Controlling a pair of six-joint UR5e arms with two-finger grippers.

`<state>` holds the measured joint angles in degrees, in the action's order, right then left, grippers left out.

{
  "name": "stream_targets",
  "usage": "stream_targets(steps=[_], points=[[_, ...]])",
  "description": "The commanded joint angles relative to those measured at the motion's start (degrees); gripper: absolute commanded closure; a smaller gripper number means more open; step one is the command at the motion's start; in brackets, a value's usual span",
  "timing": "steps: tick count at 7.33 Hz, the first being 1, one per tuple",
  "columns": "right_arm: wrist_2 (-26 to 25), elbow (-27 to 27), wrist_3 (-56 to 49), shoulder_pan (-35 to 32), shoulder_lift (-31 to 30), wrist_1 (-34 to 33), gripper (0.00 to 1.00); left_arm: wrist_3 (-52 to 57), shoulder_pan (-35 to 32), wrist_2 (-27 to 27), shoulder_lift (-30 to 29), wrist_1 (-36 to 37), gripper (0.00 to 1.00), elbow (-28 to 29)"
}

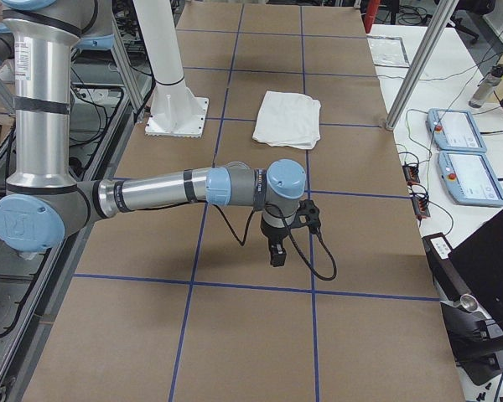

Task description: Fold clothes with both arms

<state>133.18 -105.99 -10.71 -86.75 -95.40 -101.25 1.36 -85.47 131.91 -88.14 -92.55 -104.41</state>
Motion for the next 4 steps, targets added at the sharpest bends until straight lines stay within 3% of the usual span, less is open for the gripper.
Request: stream_targets(steps=[1, 4], points=[[0.0, 0.2, 0.1, -0.2, -0.6, 0.0, 0.00, 9.4, -1.5, 0.0, 5.3, 2.2, 0.00, -0.2], [0.1, -0.3, 0.2, -1.1, -1.9, 0.0, 0.00, 9.4, -7.0, 0.3, 8.7, 3.9, 0.00, 1.9]])
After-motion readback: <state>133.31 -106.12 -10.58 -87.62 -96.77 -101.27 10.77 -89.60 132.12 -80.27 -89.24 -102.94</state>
